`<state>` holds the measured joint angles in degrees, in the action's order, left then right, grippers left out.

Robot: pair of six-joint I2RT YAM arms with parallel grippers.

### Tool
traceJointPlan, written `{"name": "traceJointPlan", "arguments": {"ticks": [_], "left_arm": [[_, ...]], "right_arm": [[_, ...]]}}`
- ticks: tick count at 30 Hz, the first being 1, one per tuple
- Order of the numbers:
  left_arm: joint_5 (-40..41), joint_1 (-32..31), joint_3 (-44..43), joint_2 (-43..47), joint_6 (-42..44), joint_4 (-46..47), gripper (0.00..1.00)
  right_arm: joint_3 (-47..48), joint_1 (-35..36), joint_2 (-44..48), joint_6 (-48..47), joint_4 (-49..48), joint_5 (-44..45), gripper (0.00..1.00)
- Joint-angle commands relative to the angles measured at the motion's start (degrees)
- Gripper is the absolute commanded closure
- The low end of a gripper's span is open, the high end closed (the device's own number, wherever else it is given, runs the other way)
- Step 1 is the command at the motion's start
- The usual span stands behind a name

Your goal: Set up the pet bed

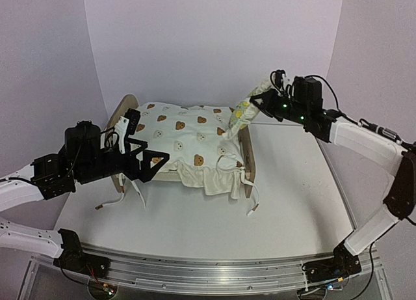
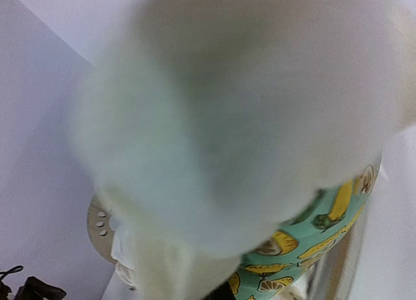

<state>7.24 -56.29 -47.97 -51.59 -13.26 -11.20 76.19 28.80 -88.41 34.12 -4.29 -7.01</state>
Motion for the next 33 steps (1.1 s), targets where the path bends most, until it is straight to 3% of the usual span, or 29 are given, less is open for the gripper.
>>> {"name": "traceJointPlan", "arguments": {"ticks": [1, 9, 12, 16, 20, 28, 33], "left_arm": [[3.4, 0.1, 0.4, 2.1, 1.3, -1.6, 0.00], [3.4, 0.2, 0.8, 1.4, 1.2, -1.3, 0.01], [3.5, 0.3, 1.3, 1.0, 1.2, -0.8, 0.00], [3.6, 0.2, 1.2, 0.1, 0.8, -0.6, 0.01], [3.8, 0.2, 1.8, -0.5, 0.5, 0.1, 0.01], [3.3, 0.2, 1.9, -1.0, -1.3, -0.1, 0.01], [4.1, 0.2, 2.4, 0.2, -1.8, -0.7, 0.01]], "right_arm": [[17.8, 1.0, -14.0, 2.7, 1.1, -18.8, 1.00], [58.6, 3.6, -44.6, 13.9, 1.6, -31.2, 1.00], [67.6, 4.6, -50.8, 16.9, -0.5, -31.6, 1.00], [69.1, 6.7, -51.3, 17.4, -2.9, -29.4, 1.00], [68.4, 8.7, -51.1, 23.5, -11.3, -29.6, 1.00], [68.3, 11.5, -50.4, 24.4, -12.3, -22.1, 1.00], [71.5, 11.6, -57.5, 31.6, -15.4, -21.6, 1.00]]}}
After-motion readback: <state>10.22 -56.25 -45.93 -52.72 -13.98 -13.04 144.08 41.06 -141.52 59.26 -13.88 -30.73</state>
